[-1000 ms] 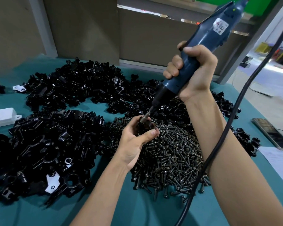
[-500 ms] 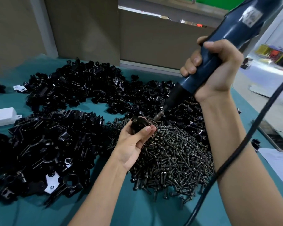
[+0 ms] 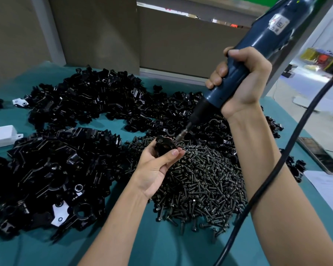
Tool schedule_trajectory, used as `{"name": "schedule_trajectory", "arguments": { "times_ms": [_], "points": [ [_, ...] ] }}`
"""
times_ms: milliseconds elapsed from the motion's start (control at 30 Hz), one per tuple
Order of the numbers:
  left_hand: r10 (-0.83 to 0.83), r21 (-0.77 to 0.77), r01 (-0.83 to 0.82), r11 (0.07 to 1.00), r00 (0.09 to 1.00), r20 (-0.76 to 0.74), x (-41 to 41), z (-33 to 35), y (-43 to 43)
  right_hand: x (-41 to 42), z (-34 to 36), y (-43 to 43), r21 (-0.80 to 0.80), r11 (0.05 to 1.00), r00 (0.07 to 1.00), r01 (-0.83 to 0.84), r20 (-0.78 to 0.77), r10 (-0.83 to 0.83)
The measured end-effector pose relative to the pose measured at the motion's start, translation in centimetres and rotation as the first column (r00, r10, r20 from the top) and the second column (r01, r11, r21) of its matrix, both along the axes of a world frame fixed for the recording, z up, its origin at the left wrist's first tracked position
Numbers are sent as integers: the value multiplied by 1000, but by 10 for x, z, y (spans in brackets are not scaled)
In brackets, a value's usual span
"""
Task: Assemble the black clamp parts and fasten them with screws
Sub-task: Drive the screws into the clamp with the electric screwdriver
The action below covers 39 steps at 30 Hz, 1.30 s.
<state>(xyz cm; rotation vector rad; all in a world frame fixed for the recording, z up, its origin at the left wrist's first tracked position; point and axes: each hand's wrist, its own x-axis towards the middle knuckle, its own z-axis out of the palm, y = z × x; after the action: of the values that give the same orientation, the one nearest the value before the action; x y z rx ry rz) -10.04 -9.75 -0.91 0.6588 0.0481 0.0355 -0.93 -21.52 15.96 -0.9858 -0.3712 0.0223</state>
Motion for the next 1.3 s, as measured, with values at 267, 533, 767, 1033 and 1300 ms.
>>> {"name": "schedule_trajectory", "arguments": {
  "times_ms": [267, 533, 767, 1033, 1300],
  "points": [
    [14, 45, -14, 999, 1000, -4, 0, -2, 1, 6, -4, 2, -35, 999, 1000, -7, -30, 6],
    [14, 56, -13, 998, 1000, -2, 1, -4, 4, 9, -6, 6, -45, 999, 999, -11, -40, 9],
    [12, 83, -13, 996, 1000, 8, 1, -5, 4, 9, -7, 6, -52, 998, 999, -29, -35, 27],
    [18, 84, -19, 996, 1000, 14, 2, -6, 5, 8, -7, 9, -63, 997, 999, -38, -29, 36],
    [24, 87, -26, 996, 999, 29, 2, -6, 7, 9, -6, 13, -60, 997, 998, -47, -42, 44]
  ]
}}
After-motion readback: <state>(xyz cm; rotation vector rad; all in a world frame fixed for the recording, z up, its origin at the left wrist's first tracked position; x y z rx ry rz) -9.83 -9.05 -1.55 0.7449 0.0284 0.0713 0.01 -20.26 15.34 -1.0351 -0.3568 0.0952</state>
